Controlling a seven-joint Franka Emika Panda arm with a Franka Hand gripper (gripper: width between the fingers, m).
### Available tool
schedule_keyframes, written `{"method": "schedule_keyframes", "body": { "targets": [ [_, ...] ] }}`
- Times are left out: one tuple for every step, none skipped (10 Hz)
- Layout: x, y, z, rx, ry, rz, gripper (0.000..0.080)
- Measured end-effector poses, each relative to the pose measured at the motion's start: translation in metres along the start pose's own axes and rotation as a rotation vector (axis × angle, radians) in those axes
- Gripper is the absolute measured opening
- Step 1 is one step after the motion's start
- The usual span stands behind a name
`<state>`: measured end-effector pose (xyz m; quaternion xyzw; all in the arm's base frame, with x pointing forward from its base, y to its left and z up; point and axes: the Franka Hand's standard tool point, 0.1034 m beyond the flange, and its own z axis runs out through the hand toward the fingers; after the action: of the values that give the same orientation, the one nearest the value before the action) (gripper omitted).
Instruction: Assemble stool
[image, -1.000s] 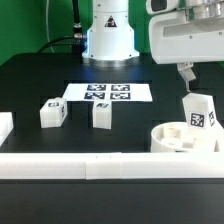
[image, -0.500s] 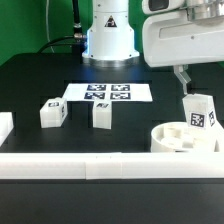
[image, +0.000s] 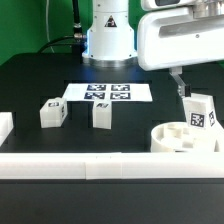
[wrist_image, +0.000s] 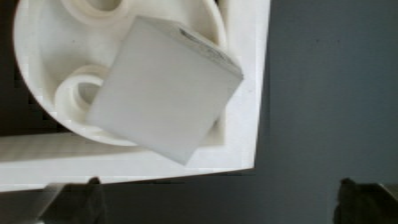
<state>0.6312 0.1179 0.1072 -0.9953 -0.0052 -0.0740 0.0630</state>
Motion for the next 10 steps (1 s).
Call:
{"method": "schedule_keyframes", "body": {
  "targets": [
    [0.000,0.002,0.000,-0.006,-0.001,-0.083,0.0649],
    [-0.001,0.003,0.001,-0.012,-0.005,-0.164,0.0649],
    [-0.008,0.002,0.008,-0.020,-0.023,-0.276,0.0649],
    [-0.010,0.003,0.012,-0.027,-0.038,-0.377,0.0649],
    [-0.011,0.006,0.015,-0.034,-0.050,-0.452,0.0649],
    [-0.012,0.007,0.019,-0.046,-0.058,-0.533,0.0649],
    [-0.015,0.009,0.023,-0.055,-0.072,-0.623,0.0649],
    [-0.016,0.010,0.026,-0.058,-0.080,-0.675,0.0649],
    [-0.018,0.011,0.029,-0.062,-0.088,-0.704,0.0649],
    [-0.020,0.011,0.031,-0.061,-0.092,-0.694,0.0649]
  ]
}}
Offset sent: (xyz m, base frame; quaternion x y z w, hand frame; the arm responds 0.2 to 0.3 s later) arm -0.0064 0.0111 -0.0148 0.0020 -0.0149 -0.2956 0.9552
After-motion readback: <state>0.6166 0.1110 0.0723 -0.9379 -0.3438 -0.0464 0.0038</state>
